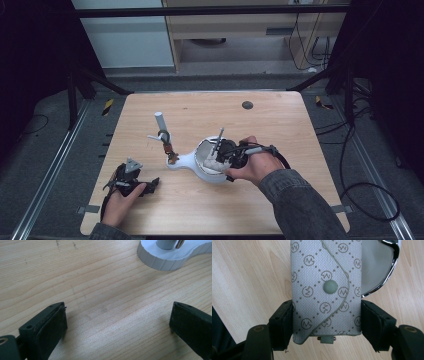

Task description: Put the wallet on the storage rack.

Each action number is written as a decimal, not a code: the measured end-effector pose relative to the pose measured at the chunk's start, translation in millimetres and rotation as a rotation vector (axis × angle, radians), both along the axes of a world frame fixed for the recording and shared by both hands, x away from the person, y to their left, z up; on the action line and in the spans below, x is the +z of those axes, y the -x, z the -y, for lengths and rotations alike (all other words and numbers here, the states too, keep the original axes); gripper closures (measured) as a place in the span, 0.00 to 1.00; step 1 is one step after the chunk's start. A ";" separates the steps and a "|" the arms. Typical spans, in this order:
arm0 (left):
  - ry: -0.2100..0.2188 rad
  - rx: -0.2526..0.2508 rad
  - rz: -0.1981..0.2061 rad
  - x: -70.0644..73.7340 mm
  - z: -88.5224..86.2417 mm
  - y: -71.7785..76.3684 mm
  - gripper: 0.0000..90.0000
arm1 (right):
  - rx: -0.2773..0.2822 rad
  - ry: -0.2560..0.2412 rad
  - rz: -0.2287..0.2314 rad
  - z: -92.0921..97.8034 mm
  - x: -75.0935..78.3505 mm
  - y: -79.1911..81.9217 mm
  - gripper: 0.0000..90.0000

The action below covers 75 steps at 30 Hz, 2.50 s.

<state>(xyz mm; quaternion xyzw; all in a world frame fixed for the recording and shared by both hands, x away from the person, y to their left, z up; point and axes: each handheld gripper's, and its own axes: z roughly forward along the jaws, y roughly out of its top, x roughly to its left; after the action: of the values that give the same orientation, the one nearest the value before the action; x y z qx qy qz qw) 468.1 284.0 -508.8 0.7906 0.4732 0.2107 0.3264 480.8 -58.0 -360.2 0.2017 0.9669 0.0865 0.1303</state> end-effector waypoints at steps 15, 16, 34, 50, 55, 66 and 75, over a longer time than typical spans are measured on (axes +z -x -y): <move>0.000 -0.001 -0.001 0.0 0.0 -0.1 0.00 | 0.001 0.013 -0.011 -4.5 -1.7 -3.7 0.35; 0.000 0.000 -0.001 0.0 0.0 0.0 0.00 | 0.002 0.016 -0.011 -4.7 -1.8 -4.0 0.35; -0.001 0.000 -0.001 0.0 0.2 -0.2 0.00 | -0.011 0.044 -0.020 -9.3 -4.9 -11.2 0.35; 0.001 -0.003 -0.002 0.0 0.6 -0.4 0.00 | -0.038 0.063 -0.009 -15.7 -8.9 -25.0 0.35; 0.001 -0.003 -0.002 0.0 0.7 -0.4 0.00 | -0.037 0.059 -0.014 -16.8 -9.5 -26.1 0.35; -0.002 -0.009 -0.003 0.1 0.9 -0.7 0.00 | -0.031 0.058 -0.017 -23.0 -11.7 -26.7 0.35; -0.003 -0.010 -0.004 0.1 1.2 -0.7 0.00 | -0.024 0.060 -0.014 -27.6 -14.0 -28.3 0.35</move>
<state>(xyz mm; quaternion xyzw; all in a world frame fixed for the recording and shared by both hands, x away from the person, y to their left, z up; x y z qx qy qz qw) 468.7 282.9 -508.6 0.7940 0.4695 0.2084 0.3253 509.1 -30.4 -374.2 0.2099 0.9674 0.0546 0.1307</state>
